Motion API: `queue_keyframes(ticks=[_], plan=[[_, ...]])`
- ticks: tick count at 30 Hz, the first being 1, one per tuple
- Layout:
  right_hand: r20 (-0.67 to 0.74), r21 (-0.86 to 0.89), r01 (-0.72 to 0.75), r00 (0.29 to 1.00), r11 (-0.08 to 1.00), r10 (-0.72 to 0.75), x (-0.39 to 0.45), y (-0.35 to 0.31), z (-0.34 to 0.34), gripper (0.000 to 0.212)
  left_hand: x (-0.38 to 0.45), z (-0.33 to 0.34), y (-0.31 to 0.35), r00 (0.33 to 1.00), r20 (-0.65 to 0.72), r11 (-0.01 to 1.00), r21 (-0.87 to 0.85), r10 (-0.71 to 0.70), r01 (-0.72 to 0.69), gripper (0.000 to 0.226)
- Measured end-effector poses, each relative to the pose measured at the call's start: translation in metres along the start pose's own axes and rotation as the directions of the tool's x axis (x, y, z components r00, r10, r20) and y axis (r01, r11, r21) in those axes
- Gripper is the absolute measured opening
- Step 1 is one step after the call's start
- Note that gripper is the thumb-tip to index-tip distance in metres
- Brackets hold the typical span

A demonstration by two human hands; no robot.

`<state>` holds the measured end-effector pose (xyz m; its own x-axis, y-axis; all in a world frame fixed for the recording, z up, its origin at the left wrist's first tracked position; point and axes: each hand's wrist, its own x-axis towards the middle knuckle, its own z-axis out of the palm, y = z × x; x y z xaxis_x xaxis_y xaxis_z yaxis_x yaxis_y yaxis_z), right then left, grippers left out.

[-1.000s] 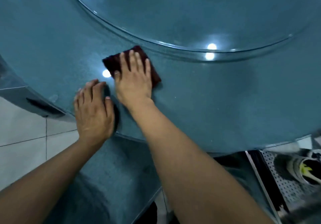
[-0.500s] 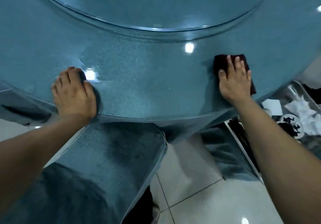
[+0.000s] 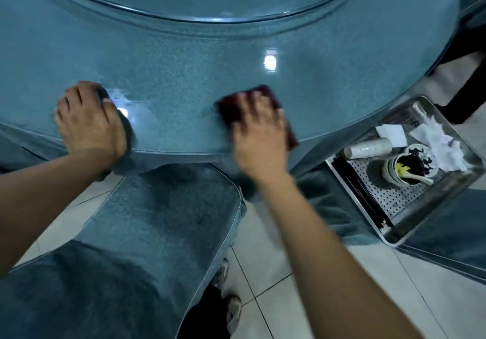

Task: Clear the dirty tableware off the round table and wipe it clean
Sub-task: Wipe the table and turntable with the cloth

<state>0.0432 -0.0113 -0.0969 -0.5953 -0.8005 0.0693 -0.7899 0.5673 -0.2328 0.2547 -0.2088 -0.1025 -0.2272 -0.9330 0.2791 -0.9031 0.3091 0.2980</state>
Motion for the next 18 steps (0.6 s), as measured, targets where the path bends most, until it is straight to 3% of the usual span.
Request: queue_keyframes(ticks=[3,6,8,11,14,16,18], plan=[[-0.006,-0.016,-0.296,0.955,0.955,0.296,-0.002,0.108,-0.029,0.06,-0.001,-0.001,0.004,1.0,0.004,1.0,0.007,-0.003,0.003,0.038],[-0.014,0.024,-0.428,0.904,0.903,0.428,0.003,0.124,-0.036,0.059,-0.001,-0.001,0.004,1.0,0.008,1.0,0.029,-0.009,0.008,0.038],[-0.087,-0.01,-0.351,0.933,0.936,0.349,0.003,0.081,-0.021,0.061,-0.001,-0.002,0.005,1.0,0.01,1.0,0.027,0.0,0.0,0.037],[-0.053,0.002,0.015,0.998,1.0,-0.015,-0.01,-0.025,0.009,0.062,0.002,-0.003,0.004,1.0,0.021,0.999,0.036,-0.011,0.01,0.038],[0.073,0.11,0.275,0.956,0.955,-0.284,-0.018,-0.095,0.017,0.062,0.001,-0.005,0.003,0.999,0.033,1.0,0.019,-0.011,0.011,0.042],[0.099,0.18,0.321,0.935,0.93,-0.342,-0.005,-0.081,0.012,0.064,0.002,-0.004,0.001,0.999,0.041,0.999,0.019,-0.032,0.032,0.046],[0.089,0.172,0.236,0.963,0.956,-0.254,0.016,-0.036,0.002,0.066,0.003,-0.003,0.0,0.997,0.062,0.998,0.025,-0.055,0.054,0.05]])
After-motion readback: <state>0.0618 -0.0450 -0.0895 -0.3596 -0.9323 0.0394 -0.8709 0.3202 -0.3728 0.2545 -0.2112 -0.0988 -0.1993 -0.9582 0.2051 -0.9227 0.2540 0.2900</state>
